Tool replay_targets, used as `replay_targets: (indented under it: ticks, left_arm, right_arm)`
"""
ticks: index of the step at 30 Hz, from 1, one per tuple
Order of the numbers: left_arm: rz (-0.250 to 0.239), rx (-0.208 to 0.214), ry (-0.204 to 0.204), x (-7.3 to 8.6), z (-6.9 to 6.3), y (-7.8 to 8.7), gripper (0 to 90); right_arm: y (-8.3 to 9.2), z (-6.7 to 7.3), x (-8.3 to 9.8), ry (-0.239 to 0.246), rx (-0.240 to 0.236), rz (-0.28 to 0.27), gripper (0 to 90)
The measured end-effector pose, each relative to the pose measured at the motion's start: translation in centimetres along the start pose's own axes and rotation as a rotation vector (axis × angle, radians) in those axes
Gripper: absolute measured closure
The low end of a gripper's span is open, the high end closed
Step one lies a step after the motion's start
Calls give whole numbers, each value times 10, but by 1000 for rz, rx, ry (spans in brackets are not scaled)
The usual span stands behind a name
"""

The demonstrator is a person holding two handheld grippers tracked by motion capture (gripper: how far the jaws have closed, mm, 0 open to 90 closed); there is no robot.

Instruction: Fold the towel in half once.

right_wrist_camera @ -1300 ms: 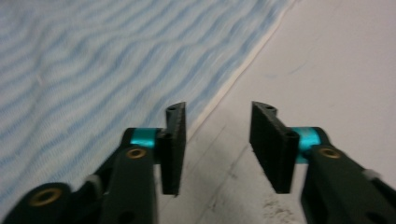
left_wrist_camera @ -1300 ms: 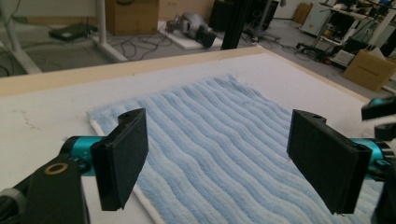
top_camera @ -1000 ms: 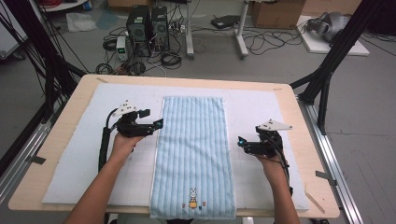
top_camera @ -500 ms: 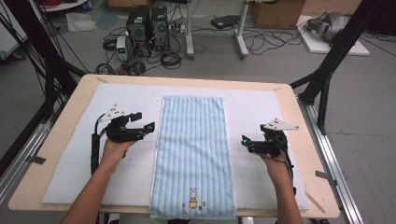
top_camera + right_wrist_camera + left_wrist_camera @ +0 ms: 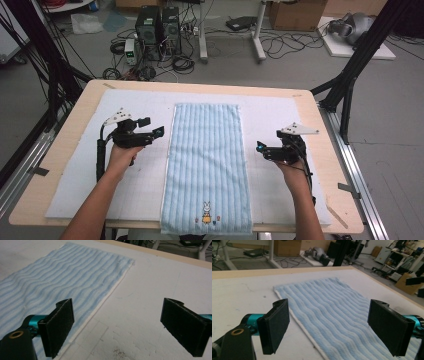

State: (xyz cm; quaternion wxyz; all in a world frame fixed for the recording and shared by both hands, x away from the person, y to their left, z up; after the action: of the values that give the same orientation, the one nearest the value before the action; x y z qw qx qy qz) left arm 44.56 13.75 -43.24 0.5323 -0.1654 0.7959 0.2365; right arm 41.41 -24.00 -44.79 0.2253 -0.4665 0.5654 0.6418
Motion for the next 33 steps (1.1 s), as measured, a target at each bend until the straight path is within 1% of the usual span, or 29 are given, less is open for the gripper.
replay_targets:
  ticks: [2,3,4,6,7,9,10,12,14,15,16,18,19,21,22,25,27,29,31,33]
  left_arm:
    - [-4,-4,16,-1,5,-2,199]
    - [11,-14,23,-1,10,-4,200]
    - [15,-26,28,-1,13,-6,206]
    - [20,-32,50,-1,18,-12,228]
    - [39,-39,59,0,22,-15,228]
    - [53,-60,62,3,27,-21,242]
    - [73,-70,74,6,31,-26,251]
    - [91,-82,78,10,36,-31,275]
    - [110,-93,100,15,41,-39,293]
    - [119,-106,107,18,45,-42,311]
    - [121,-112,117,20,46,-45,319]
    - [122,-112,131,24,49,-50,354]
    - [125,-120,142,27,51,-53,357]
    - [140,-122,142,32,52,-58,357]
    - [162,-123,144,33,52,-61,356]
    - [190,-138,106,33,52,-68,356]
    - [227,-147,96,36,53,-73,354]
    - [247,-159,81,39,53,-76,358]
    - [262,-163,87,43,53,-80,372]
    - [284,-173,61,45,52,-82,406]
  right_arm:
    - [-1,1,-1,1,-2,1,109]
    - [-2,2,-2,2,-4,0,110]
    - [-3,3,-2,10,-5,0,109]
    - [-3,5,-2,8,-11,3,110]
    - [-3,6,-2,8,-14,7,109]
    - [-3,7,-2,11,-20,7,110]
    - [-3,7,-1,7,-23,9,110]
    - [-3,8,-2,5,-30,10,110]
    - [-3,8,-1,10,-33,13,110]
    - [-3,9,0,9,-34,17,110]
    - [-3,9,0,10,-38,19,110]
    - [-3,9,0,8,-40,17,110]
    - [-4,8,0,6,-39,19,110]
    - [-5,8,0,-1,-42,21,110]
    - [-5,7,0,0,-41,18,109]
    - [-6,6,1,-5,-42,26,110]
    - [-7,6,2,-4,-43,27,110]
    - [-7,6,2,-8,-43,29,110]
    - [-8,6,2,-8,-43,28,110]
    - [-8,6,2,-6,-42,32,110]
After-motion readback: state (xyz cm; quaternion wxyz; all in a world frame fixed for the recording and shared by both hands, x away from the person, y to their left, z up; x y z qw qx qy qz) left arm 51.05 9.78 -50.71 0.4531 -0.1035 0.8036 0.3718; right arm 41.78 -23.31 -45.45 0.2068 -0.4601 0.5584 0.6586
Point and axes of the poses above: each handheld gripper's, and its own axes: y roughly backward along the jaws, x roughly out of its underside, z roughly to its left, the point moved 10 cm from there along -y, roughly forward along the jaws, and after that the axes turned 13 degrees about x, right-handed, at the moved point
